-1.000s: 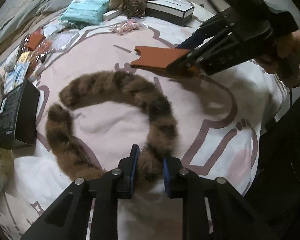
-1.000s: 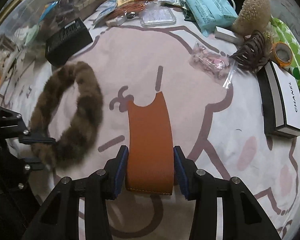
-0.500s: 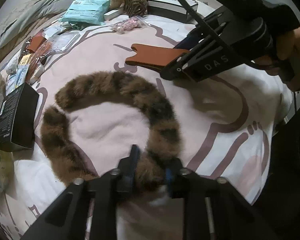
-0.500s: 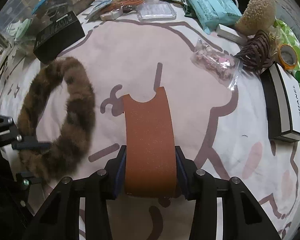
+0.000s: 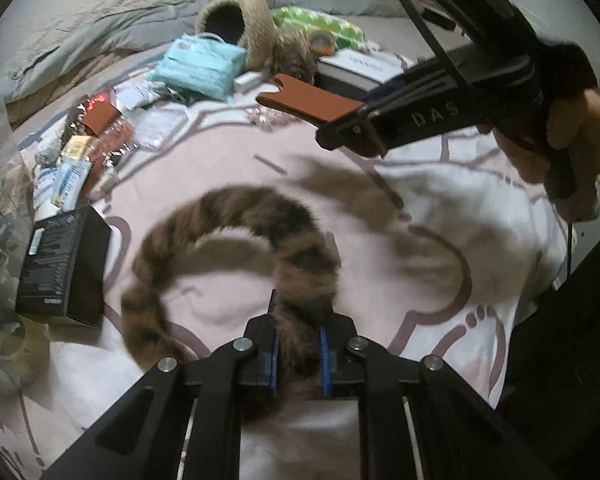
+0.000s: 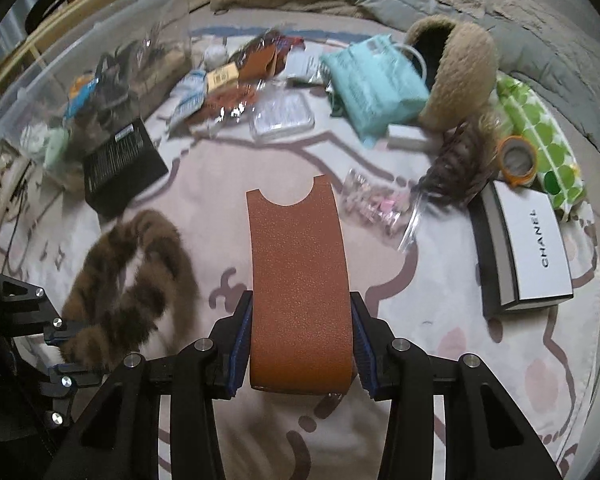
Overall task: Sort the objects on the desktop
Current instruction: 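Carry furry tail and orange leather strip toward the clear plastic bin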
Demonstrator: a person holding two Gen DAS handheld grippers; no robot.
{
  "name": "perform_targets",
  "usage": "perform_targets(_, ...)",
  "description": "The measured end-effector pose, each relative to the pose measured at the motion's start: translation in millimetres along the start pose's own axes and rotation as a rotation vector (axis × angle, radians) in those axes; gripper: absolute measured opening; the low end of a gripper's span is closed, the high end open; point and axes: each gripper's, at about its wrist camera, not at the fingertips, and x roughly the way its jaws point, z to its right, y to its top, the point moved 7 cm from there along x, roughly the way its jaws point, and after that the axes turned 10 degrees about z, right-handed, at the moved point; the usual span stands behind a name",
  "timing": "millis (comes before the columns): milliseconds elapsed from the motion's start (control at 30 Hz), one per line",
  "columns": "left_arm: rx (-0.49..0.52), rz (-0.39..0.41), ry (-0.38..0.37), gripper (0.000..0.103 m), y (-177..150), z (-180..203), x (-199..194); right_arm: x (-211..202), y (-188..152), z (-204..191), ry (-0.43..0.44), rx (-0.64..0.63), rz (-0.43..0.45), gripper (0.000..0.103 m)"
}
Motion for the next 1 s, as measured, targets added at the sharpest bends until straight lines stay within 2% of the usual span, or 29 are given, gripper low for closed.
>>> perform_targets(533, 0.012, 0.137, 0.082, 0.012, 43.9, -18.3, -35.6, -35.0, 28.9, -2.4, 0.03, 0.055, 0.103, 0.045)
perform_targets(700, 0.024, 0.202, 0.114, 0.012, 66.5, -21.0, -53.5, -50.1, 42.2, -0.8, 0.024, 0.063, 0.148, 0.045)
perform_targets(1000, 0.01, 0.354, 0.145, 0.012, 118.6, -24.6, -103.1, -97.7, 76.7, 8.1, 0.017, 0.104, 0.287, 0.045)
